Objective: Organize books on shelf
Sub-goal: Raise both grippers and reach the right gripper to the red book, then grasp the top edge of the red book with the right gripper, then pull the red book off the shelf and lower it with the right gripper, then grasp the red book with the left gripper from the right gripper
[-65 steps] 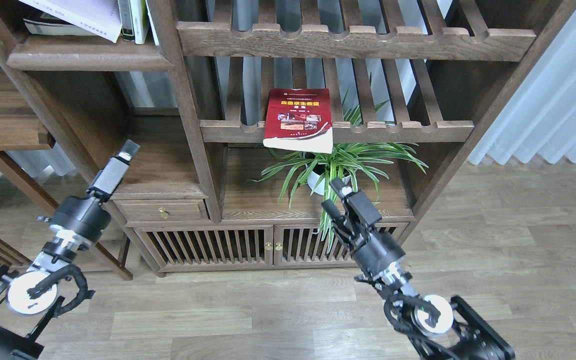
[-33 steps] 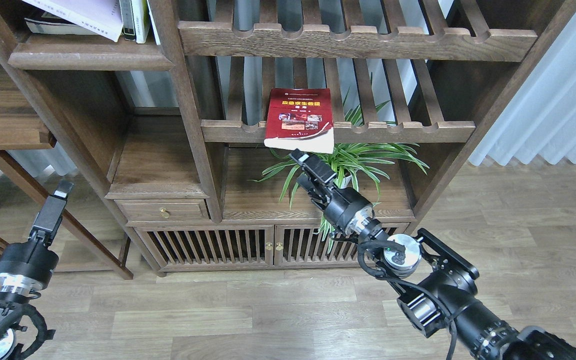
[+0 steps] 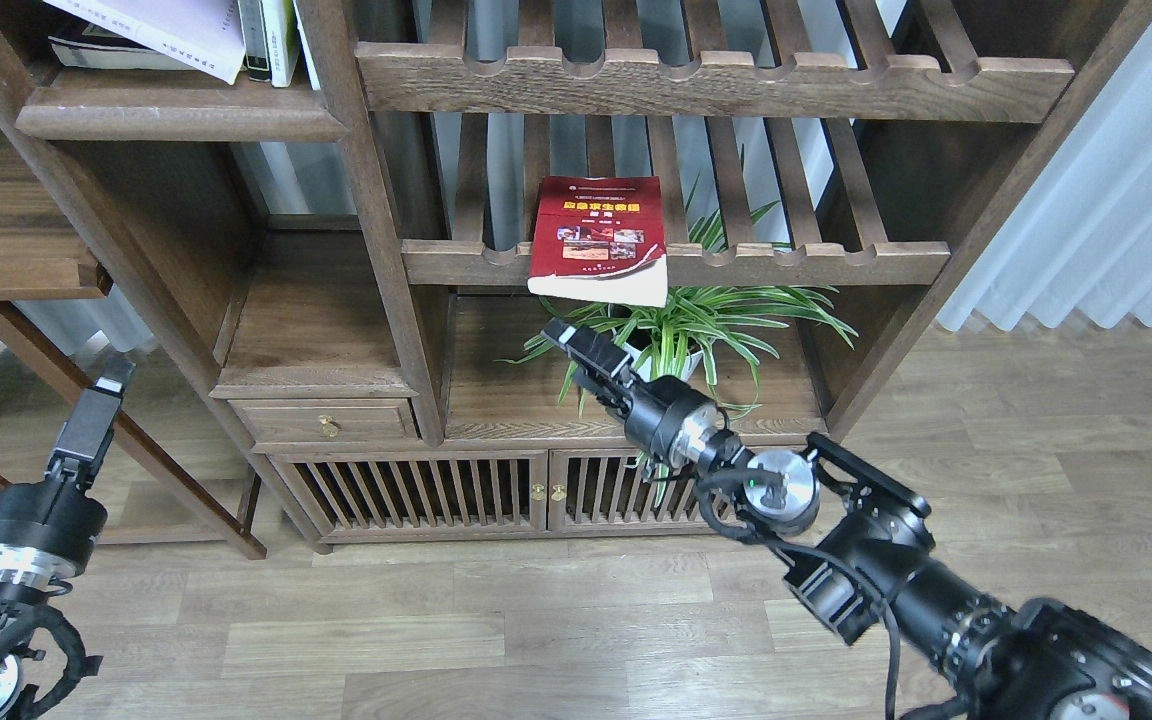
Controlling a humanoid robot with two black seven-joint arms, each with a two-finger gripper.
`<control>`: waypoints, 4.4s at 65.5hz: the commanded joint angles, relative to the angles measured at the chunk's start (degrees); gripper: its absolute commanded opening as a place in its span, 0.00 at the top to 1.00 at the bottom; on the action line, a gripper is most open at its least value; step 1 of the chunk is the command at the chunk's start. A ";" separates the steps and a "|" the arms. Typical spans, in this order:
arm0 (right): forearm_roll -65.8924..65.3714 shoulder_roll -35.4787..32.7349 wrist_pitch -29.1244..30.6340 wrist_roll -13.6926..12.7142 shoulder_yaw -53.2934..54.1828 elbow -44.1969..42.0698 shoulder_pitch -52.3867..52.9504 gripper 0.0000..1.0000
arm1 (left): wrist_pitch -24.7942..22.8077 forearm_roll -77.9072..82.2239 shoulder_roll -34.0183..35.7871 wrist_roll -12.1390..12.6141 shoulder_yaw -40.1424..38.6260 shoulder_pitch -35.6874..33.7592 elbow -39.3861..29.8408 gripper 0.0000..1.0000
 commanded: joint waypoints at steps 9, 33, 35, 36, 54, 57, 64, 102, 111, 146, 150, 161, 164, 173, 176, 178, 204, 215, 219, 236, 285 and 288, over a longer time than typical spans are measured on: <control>1.42 0.00 -0.51 0.41 0.16 -1.46 2.13 0.02 | -0.01 0.00 0.06 0.08 -0.25 -0.08 -0.16 0.01; 1.33 0.00 -4.56 0.41 0.25 -4.27 2.13 0.03 | -0.01 0.00 0.15 0.17 -0.25 -0.43 -0.60 0.01; 1.42 0.00 -4.56 0.41 0.16 -4.44 2.22 0.03 | -0.01 0.00 0.15 0.17 -0.43 -0.43 -0.60 0.01; 1.42 0.00 -4.56 0.41 0.16 -4.44 2.22 0.03 | -0.01 0.00 0.15 0.17 -0.43 -0.34 -0.60 0.01; 1.42 0.00 -4.56 0.67 2.27 -5.32 3.36 0.15 | -0.01 0.00 0.15 0.17 -0.69 -0.25 -0.69 0.01; 1.42 0.00 -4.56 0.58 2.27 -5.32 3.36 0.17 | -0.01 0.00 0.15 0.17 -1.04 -0.25 -0.69 0.01; 1.42 0.00 -4.56 0.32 2.27 -5.32 3.36 0.24 | -0.01 0.00 0.23 0.17 -1.22 -0.25 -0.69 0.01; 2.21 0.00 -3.94 -0.30 2.18 -6.03 3.36 0.76 | -0.01 0.00 0.32 0.17 -2.98 0.01 -0.42 0.01; 2.38 0.00 -3.42 -0.38 2.35 -5.94 3.27 0.84 | -0.01 0.00 0.32 0.17 -2.98 0.01 -0.33 0.01; 1.33 0.00 2.83 -6.45 8.33 17.08 -14.12 0.93 | -0.01 -0.61 -0.38 0.08 -0.96 -0.52 3.18 0.01; 1.33 0.00 3.18 -6.97 9.56 19.63 -17.37 0.93 | -0.01 -0.61 -0.56 0.08 -0.17 -0.52 3.27 0.01; 1.33 -0.44 3.88 -11.45 11.85 27.28 -24.40 0.92 | -0.01 -1.31 -0.47 0.17 2.91 -0.60 4.76 0.01; 1.24 -0.79 5.19 -12.86 12.02 28.16 -26.25 0.92 | -0.01 -3.68 -0.47 0.35 4.49 -0.69 5.12 0.00; 0.45 -0.70 10.03 -18.57 13.52 27.72 -30.56 0.91 | -0.01 -16.25 0.59 3.68 12.39 -2.10 4.85 0.00; 0.01 -0.53 11.17 -20.77 13.87 27.20 -32.05 0.90 | -0.01 -20.64 1.37 5.62 14.94 -2.98 4.50 0.00; -0.25 -0.44 12.14 -22.18 14.31 27.02 -33.20 0.90 | -0.01 -23.37 2.08 6.76 16.53 -3.33 3.98 0.00; -2.53 0.00 21.68 -22.76 14.40 20.17 -36.80 0.88 | -0.01 -35.59 7.18 7.47 33.84 -11.15 -0.94 0.01; -4.65 0.00 21.68 -22.76 14.66 17.00 -36.80 0.88 | -0.01 -35.59 6.83 7.38 35.96 -12.29 -1.65 0.01; -4.65 0.00 21.68 -22.76 14.22 17.00 -36.89 0.88 | -0.01 -35.59 6.74 7.29 36.75 -12.47 -1.65 0.01; -4.91 0.00 21.68 -22.76 12.99 17.62 -36.89 0.88 | -0.01 -35.59 3.49 6.85 41.05 -12.73 -1.56 0.02; -6.32 0.00 21.68 -22.76 11.67 18.67 -37.16 0.87 | -0.01 -36.12 -5.65 4.92 46.42 -12.91 0.63 0.39; -6.32 0.00 21.68 -22.76 11.67 18.67 -37.16 0.87 | -0.01 -36.12 -5.65 4.22 46.42 -12.91 0.81 0.43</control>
